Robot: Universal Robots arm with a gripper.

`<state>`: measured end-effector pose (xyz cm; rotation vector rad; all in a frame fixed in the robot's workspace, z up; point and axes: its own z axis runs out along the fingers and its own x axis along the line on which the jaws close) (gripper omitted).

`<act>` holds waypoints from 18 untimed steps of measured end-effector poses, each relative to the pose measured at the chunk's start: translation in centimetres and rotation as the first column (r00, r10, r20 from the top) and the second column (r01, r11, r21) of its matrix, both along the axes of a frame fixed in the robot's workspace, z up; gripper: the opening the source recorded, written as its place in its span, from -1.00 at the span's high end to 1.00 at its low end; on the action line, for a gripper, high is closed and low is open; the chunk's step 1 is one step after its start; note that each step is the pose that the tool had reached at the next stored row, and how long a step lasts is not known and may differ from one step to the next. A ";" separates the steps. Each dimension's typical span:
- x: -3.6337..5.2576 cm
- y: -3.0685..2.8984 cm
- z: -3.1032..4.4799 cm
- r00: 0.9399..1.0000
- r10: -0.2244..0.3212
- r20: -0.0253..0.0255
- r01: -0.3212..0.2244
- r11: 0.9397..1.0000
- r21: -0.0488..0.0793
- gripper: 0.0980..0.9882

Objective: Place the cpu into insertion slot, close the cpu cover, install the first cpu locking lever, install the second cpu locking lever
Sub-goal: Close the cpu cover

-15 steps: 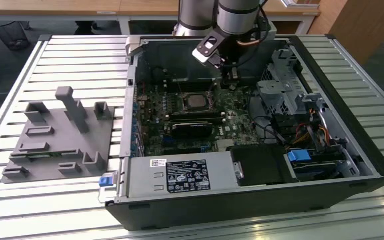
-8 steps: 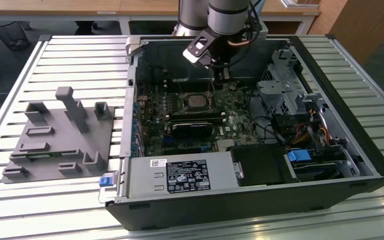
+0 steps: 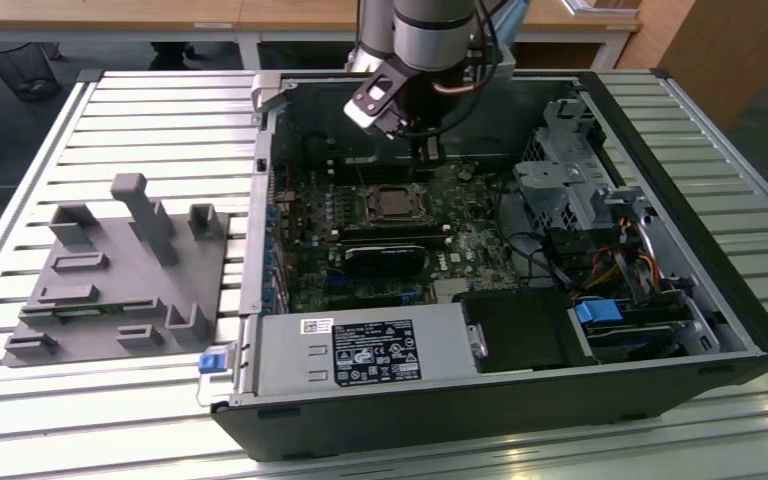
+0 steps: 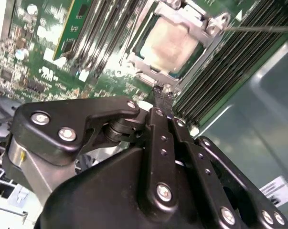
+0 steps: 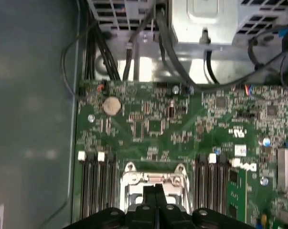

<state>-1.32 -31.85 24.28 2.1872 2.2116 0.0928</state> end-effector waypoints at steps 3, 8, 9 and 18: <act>-0.74 0.00 -0.25 1.000 0.000 0.000 0.000 1.000 0.000 0.98; -1.27 -0.01 -1.01 1.000 0.000 -0.003 0.000 1.000 0.000 0.98; -1.32 0.00 -1.20 1.000 0.000 -0.004 0.000 1.000 0.000 0.98; -2.23 -0.10 -1.94 1.000 0.001 -0.012 -0.001 1.000 0.000 0.98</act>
